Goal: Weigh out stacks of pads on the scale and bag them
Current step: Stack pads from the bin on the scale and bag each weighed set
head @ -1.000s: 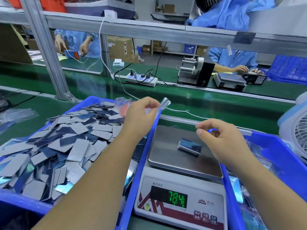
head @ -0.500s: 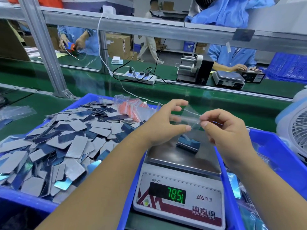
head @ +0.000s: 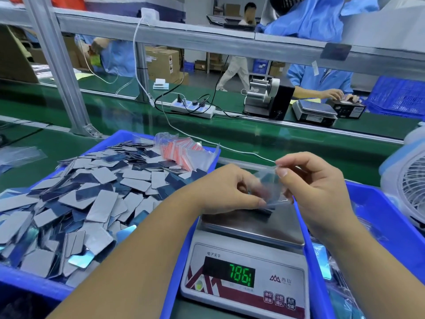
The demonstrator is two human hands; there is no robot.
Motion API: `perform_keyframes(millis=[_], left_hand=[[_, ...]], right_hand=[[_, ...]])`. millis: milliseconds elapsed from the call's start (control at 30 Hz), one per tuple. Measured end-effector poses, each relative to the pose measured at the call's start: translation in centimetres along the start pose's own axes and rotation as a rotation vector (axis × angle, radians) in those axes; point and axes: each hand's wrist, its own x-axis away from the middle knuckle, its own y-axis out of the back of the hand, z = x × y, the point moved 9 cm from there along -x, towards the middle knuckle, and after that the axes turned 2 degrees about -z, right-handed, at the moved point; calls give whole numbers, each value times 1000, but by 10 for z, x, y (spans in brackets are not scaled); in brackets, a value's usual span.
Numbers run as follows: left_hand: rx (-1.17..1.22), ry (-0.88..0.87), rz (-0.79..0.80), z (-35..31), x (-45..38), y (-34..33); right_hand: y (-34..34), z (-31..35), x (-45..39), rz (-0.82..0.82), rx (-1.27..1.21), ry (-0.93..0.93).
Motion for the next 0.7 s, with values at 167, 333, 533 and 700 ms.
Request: perform_keyframes(millis=[167, 333, 533, 700], left_hand=[[73, -59, 22, -9, 2, 1], [204, -19, 39, -3, 2, 0], [160, 16, -60, 10, -1, 15], [214, 41, -197, 20, -1, 32]], right_hand=[[0, 5, -1, 3, -92, 42], [2, 10, -1, -6, -137, 83], [7, -14, -6, -4, 50, -69], [-2, -58, -1, 258, 860, -265]])
